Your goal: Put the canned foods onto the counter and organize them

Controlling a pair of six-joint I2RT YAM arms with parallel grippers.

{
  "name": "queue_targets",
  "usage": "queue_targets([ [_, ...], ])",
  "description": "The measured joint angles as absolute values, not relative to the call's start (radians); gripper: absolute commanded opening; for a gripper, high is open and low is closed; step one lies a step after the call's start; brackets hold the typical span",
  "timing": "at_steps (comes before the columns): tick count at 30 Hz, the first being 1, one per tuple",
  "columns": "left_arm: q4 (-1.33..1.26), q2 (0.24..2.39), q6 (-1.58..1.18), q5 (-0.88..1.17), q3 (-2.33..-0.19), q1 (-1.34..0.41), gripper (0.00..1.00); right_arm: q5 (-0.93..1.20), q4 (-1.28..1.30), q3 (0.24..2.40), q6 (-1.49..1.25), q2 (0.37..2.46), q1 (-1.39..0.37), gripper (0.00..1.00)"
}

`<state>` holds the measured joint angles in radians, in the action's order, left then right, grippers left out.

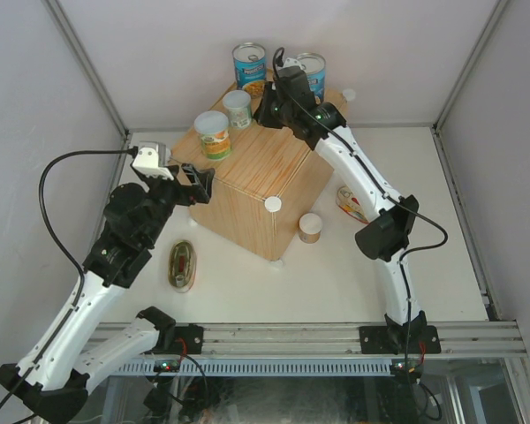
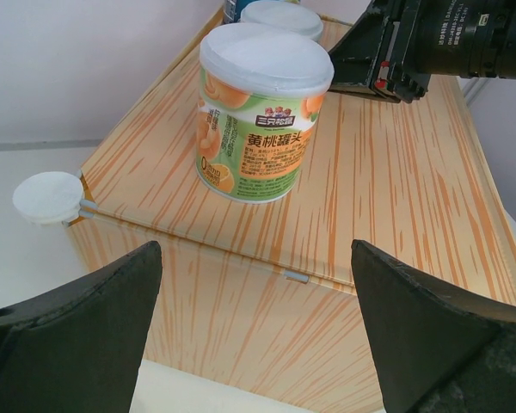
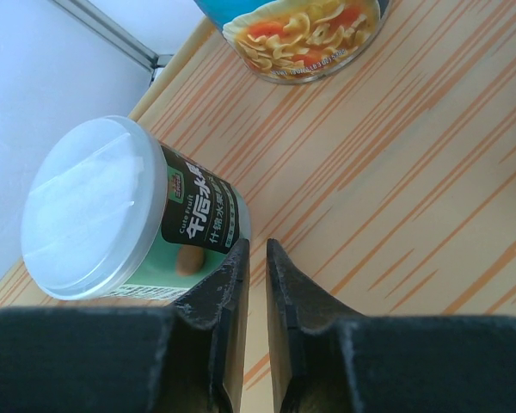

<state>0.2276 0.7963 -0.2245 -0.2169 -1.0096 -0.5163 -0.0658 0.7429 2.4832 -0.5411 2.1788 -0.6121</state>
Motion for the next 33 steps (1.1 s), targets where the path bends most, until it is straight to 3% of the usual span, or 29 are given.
queue_targets([
  [23, 0.228, 0.817, -0.225, -0.197, -1.031, -0.497, 0.94, -0.099, 0.696, 2.206, -0.516, 1.972, -0.685, 0.18],
  [33, 0.228, 0.775, -0.225, -0.207, -1.031, -0.497, 0.94, -0.094, 0.699, 2.192, -0.508, 1.941, -0.751, 0.18],
])
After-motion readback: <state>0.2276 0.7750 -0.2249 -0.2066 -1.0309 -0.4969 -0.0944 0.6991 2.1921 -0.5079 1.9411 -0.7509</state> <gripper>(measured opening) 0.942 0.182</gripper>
